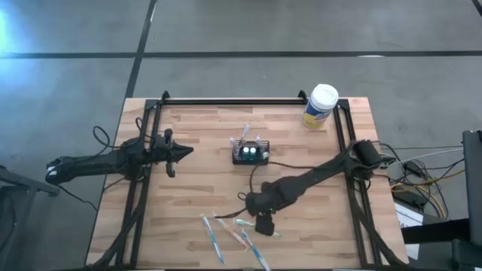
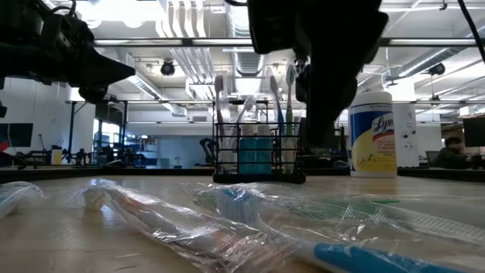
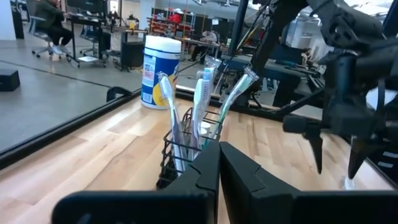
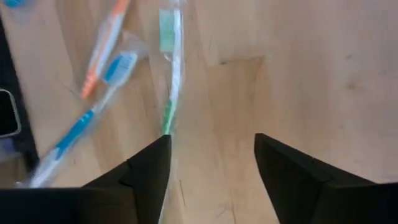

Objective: Pick & Place toothbrushing station
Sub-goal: Put the green toothbrush into the black organizer

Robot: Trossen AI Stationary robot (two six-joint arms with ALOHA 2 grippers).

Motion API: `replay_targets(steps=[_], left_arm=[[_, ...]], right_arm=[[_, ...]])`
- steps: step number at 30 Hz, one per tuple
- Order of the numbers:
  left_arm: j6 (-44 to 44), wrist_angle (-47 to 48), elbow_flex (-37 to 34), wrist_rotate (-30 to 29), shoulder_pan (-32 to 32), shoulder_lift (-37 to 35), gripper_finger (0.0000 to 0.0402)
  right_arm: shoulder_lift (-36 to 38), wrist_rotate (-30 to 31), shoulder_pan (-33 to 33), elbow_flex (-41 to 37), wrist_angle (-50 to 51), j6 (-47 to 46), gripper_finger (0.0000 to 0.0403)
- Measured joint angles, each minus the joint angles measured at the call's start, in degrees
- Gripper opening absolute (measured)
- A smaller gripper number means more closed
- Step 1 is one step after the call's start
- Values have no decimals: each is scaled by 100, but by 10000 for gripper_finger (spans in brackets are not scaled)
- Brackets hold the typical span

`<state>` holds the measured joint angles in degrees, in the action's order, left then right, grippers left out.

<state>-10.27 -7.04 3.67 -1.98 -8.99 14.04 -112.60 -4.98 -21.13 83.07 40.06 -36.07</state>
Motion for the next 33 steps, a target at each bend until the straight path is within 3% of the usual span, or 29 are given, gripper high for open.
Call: replay_targets(steps=[10, 18, 24, 33], left_arm=[[-137, 3, -10, 81, 0, -2, 12], [-198, 3, -14, 79, 0, -2, 14], [-273, 5, -21, 74, 0, -4, 12], [-270, 4, -23, 55, 0, -4, 13]], right_arm=[[-266, -85, -300, 15, -38, -413, 253], [-273, 173, -607, 11, -313, -645, 249], [-277, 779, -870, -44, -273, -343, 248], [-277, 662, -1035, -297, -310, -289, 238]])
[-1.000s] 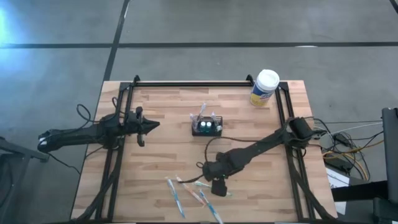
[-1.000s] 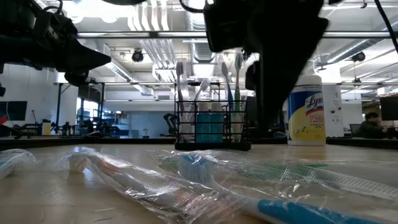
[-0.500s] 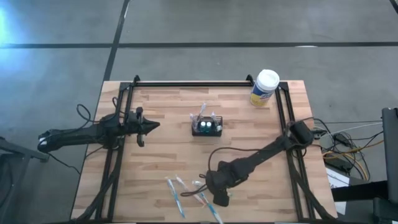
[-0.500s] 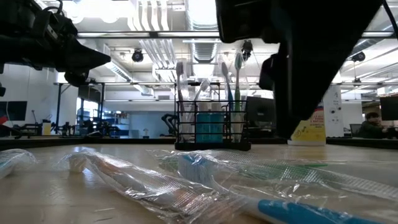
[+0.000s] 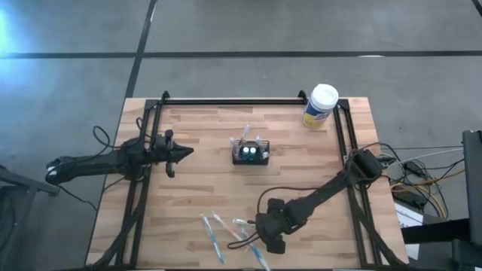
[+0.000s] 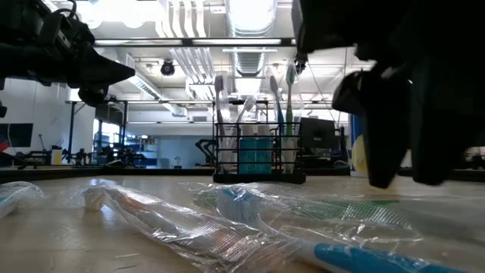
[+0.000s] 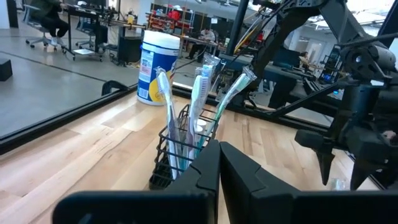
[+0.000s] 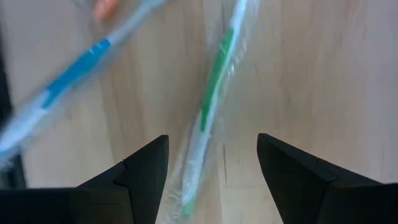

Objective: Pick & Place toothbrushing station
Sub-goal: Put the green toothbrush into the black organizer

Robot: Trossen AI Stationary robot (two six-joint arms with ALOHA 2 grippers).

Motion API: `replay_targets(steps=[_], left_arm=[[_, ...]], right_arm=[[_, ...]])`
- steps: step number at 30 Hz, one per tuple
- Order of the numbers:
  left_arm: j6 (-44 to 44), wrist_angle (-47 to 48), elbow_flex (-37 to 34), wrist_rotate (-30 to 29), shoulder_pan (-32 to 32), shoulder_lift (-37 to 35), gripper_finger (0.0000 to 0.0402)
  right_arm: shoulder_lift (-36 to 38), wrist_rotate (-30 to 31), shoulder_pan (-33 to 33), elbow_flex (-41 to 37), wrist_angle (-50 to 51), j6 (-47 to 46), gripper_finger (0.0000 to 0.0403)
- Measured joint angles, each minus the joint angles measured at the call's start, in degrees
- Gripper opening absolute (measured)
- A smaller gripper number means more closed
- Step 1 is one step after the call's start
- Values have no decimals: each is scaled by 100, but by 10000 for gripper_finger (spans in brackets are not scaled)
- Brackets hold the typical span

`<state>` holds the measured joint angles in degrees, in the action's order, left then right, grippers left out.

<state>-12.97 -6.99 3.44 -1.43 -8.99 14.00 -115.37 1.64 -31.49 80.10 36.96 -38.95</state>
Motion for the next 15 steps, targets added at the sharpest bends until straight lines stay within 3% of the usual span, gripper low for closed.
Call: replay_targets(steps=[10, 15], left_arm=[[-44, 1, -4, 0, 0, 0, 14], [-50, 0, -4, 0, 2, 0, 14]], right_arm=[[-2, 48, 158, -393, -88, -144, 223], [14, 923, 250, -455, 450, -519, 223]])
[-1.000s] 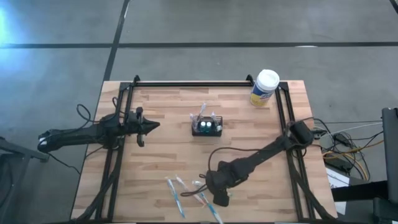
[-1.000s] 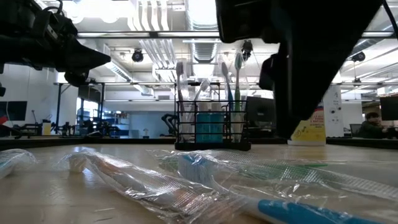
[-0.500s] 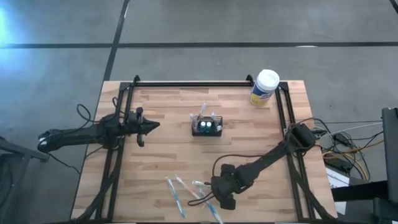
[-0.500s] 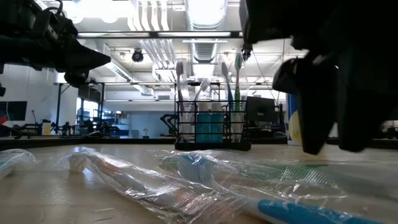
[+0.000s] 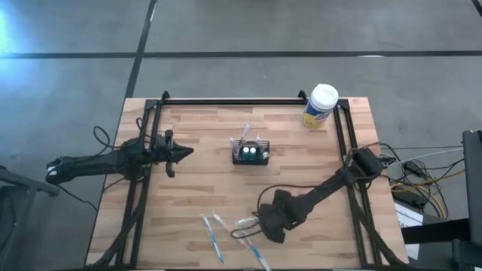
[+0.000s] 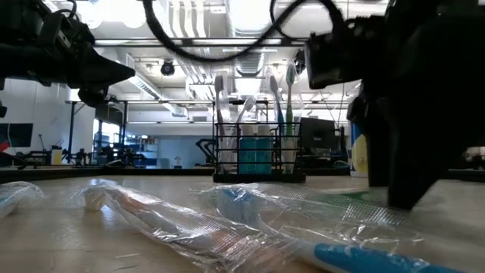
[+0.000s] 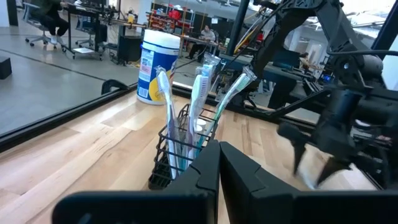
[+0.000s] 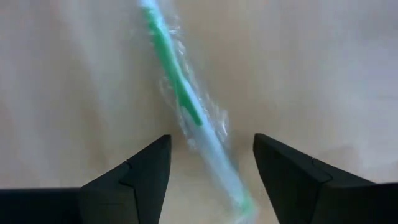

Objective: Pick & Place toothbrushing station
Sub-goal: Put the green toothbrush into the black organizer

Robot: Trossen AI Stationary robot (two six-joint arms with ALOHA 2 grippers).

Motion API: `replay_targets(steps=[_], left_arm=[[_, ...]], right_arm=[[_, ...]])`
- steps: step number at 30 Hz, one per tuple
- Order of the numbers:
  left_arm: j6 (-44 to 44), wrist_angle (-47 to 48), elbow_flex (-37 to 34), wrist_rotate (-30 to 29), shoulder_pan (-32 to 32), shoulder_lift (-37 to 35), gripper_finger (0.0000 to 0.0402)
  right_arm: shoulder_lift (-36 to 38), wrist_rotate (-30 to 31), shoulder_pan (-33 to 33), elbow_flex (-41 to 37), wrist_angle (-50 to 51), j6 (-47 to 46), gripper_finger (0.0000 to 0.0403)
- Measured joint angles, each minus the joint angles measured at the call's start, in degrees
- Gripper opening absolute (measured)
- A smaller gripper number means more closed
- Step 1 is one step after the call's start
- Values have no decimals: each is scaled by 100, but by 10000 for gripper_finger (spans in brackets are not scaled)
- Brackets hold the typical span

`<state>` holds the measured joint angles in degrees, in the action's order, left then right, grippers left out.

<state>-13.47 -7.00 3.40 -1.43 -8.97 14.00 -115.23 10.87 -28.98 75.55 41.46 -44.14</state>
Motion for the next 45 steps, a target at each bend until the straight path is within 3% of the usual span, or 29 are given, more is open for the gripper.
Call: replay_targets(steps=[5, 15, 23, 31, 34, 39, 45], left_arm=[[-2, 18, 0, 3, 0, 2, 12], [0, 30, -24, 7, 0, 7, 14], [-2, 23, -87, 22, 0, 17, 14], [12, 21, -87, 19, 0, 26, 14], [15, 19, -87, 17, 0, 33, 14], [22, 19, -87, -1, 0, 35, 13], [21, 19, -87, 2, 0, 37, 13]], right_arm=[[43, 566, 141, -6, 484, 186, 223], [239, 584, 189, 472, 374, 1951, 224], [77, -222, 388, 867, -303, 3355, 224], [-226, -373, 704, 859, -703, 3992, 224], [-380, -687, 699, 856, -997, 4296, 224], [-674, -1165, 687, 856, -1195, 4326, 223], [-806, -1157, 696, 880, -1189, 4141, 209]])
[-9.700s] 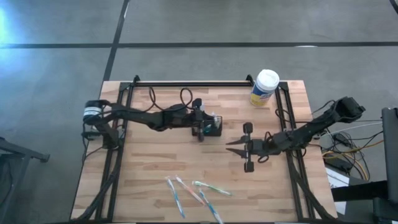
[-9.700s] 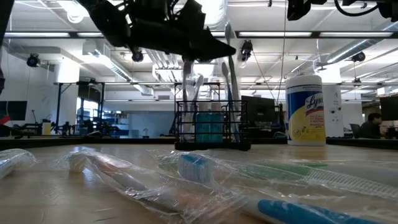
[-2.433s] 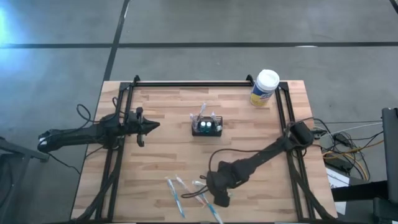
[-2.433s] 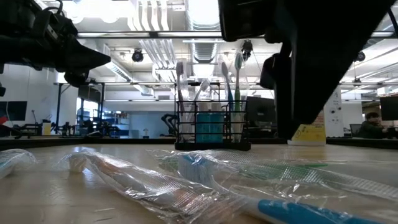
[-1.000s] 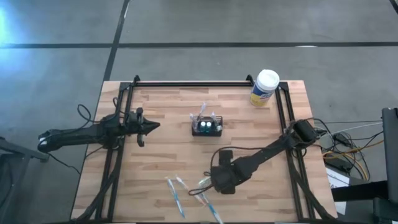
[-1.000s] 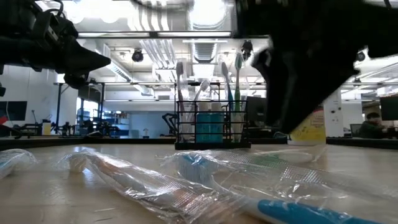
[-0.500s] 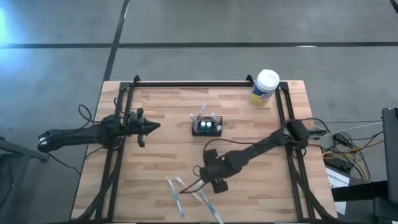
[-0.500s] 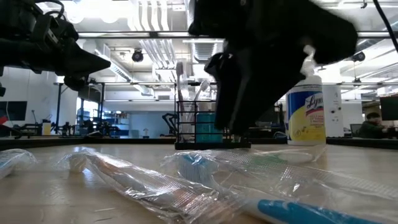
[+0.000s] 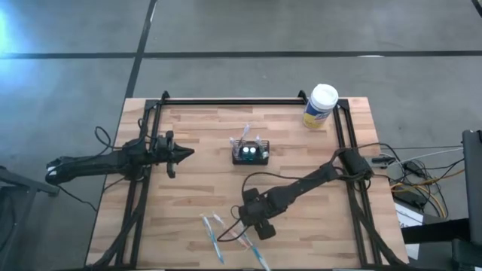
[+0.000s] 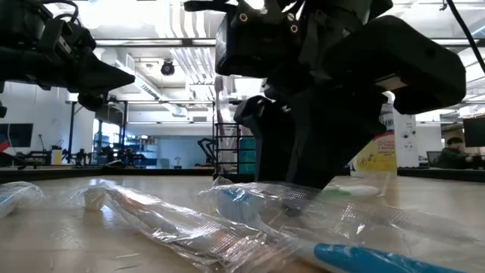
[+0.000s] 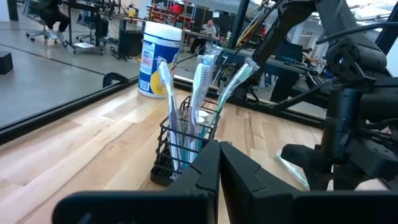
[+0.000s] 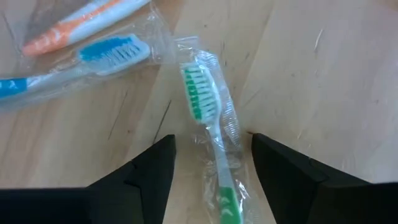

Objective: Pick & Place toothbrushing station
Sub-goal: Put the green toothbrush into the black organizer

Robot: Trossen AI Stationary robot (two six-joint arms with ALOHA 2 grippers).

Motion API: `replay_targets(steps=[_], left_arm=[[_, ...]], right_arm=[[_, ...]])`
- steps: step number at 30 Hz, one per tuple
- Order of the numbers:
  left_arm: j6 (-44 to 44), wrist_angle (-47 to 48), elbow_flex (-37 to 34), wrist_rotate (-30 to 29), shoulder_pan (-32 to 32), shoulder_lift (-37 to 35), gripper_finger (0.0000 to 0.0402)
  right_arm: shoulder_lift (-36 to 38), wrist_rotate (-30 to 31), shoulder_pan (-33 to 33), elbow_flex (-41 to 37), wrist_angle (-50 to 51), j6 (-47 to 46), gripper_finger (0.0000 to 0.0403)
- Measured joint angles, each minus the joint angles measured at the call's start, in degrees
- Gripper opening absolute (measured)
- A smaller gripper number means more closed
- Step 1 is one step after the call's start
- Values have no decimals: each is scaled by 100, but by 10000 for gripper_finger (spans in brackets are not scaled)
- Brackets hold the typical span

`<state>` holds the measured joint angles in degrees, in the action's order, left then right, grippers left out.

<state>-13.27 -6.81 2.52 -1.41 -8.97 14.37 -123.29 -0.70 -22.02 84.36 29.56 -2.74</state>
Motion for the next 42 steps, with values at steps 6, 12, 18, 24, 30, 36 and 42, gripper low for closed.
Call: replay_targets(steps=[6, 12, 18, 24, 30, 36, 42], left_arm=[[-15, 0, 0, -2, 0, 0, 14], [-10, 0, 0, -2, 0, 0, 14], [-8, 1, 0, 0, 0, 0, 14], [-14, 4, 0, 18, 0, 0, 12], [-5, 11, 0, 16, 0, 2, 12], [3, 11, 0, 10, 0, 2, 14], [3, 9, 0, -4, 0, 2, 14]], right_arm=[[21, 48, -12, -7, 1, -30, 144], [135, -20, -13, -26, 77, -306, 30], [445, 247, -2, -48, 336, -455, 12], [1374, 700, 16, -344, 332, -329, 10], [3224, 1029, 145, -1552, -913, -306, 9], [5601, 1572, 297, -3443, -2441, -576, 9], [7681, 2165, 293, -5107, -3335, -816, 9]])
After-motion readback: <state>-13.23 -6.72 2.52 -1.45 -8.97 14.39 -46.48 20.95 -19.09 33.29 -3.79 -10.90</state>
